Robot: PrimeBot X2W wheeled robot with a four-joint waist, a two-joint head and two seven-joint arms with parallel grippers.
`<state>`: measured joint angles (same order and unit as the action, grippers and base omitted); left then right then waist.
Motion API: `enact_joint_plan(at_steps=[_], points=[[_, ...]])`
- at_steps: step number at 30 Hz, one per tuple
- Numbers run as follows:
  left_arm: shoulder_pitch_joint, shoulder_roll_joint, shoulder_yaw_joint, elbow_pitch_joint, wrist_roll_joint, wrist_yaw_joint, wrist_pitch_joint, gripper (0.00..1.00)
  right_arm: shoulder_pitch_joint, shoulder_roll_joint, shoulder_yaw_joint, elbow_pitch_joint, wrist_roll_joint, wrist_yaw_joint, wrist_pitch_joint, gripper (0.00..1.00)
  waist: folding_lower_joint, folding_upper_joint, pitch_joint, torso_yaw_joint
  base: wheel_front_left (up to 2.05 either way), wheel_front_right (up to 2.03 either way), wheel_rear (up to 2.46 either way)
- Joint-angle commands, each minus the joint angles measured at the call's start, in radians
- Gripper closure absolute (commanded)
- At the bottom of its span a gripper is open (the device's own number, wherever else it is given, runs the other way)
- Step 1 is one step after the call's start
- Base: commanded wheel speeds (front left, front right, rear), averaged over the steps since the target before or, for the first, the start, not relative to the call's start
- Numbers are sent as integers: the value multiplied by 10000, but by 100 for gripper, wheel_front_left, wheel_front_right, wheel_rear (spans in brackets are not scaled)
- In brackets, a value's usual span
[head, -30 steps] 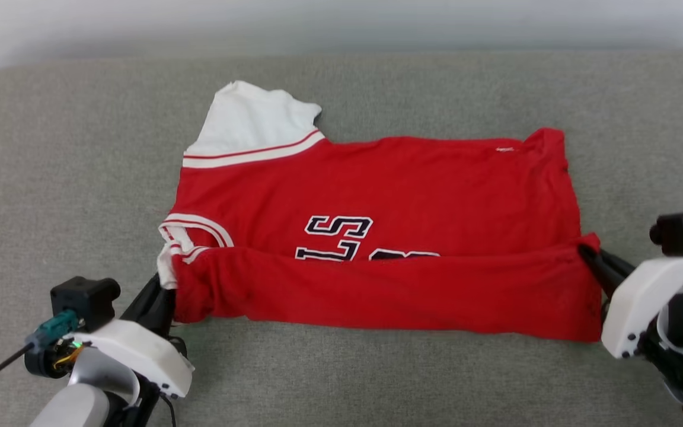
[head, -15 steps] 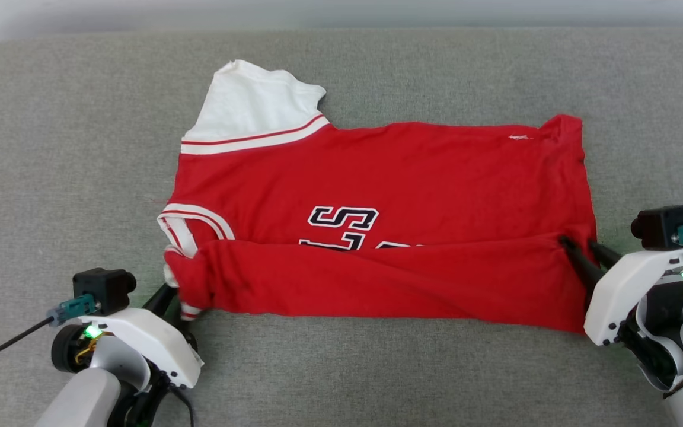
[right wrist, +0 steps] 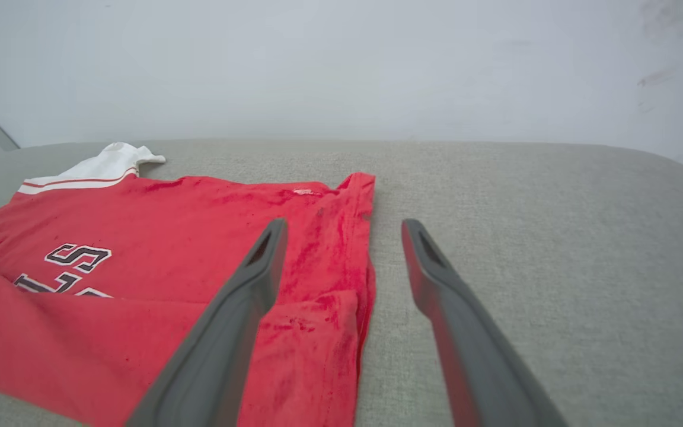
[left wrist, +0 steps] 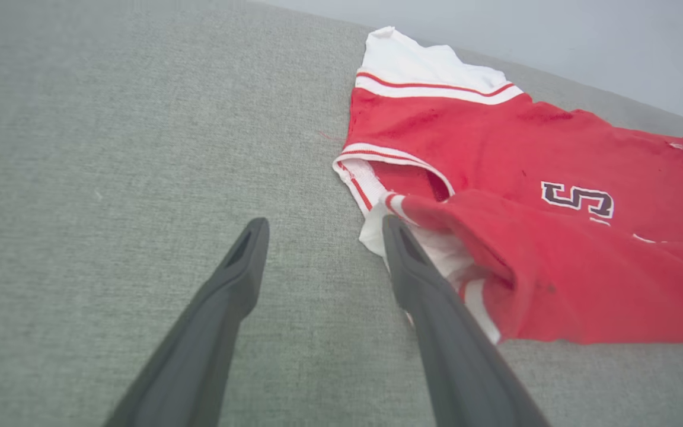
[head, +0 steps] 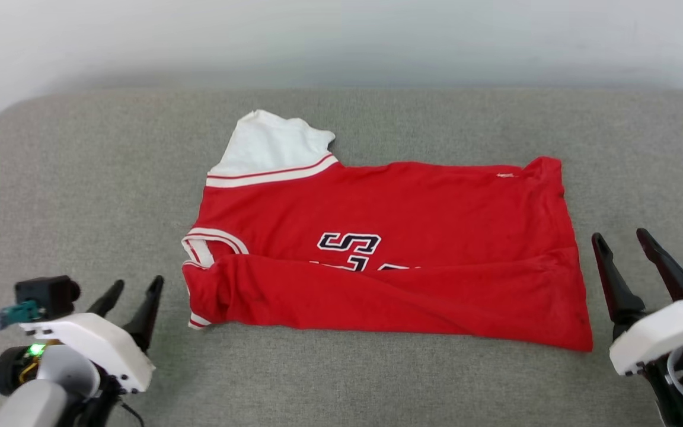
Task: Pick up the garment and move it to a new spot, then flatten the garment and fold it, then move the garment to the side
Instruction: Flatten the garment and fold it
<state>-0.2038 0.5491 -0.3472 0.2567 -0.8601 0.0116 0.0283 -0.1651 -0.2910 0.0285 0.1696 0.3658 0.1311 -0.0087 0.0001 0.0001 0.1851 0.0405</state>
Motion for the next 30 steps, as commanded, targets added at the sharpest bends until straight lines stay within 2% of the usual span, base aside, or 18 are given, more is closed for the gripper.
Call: enact_joint_plan(at_steps=[1,7,13,18,22,30], points=[[121,136,99,-151,-104,73,123,0,226,108,-154,-197,-210,-7,-43,0,-1,-1,-251,-52,0,0,0],[409,899,421,-1407,-544,432,1168,0,1166,700,-710,-1587,-927,-7,199,0,-1,-1,-669,-331,0,0,0],[410,1631,79,-2464,-1028,556,3138,0,1675,1175,-675,-2773,-1261,-7,667,0,-1,-1,-668,-745,0,0,0],[211,1933,-258,-2559,-1508,721,4665,0,1777,1418,-494,-3313,-1310,-7,843,0,-1,-1,-334,-1126,0,0,0],[50,1871,-314,-2242,-1769,907,5226,0,1618,1476,-367,-3492,-1362,-7,891,0,-1,-1,90,-1398,0,0,0],[-484,1124,-625,-923,-2417,694,5854,0,1133,1370,-204,-3527,-1364,-7,864,0,-1,-1,841,-1615,0,0,0]])
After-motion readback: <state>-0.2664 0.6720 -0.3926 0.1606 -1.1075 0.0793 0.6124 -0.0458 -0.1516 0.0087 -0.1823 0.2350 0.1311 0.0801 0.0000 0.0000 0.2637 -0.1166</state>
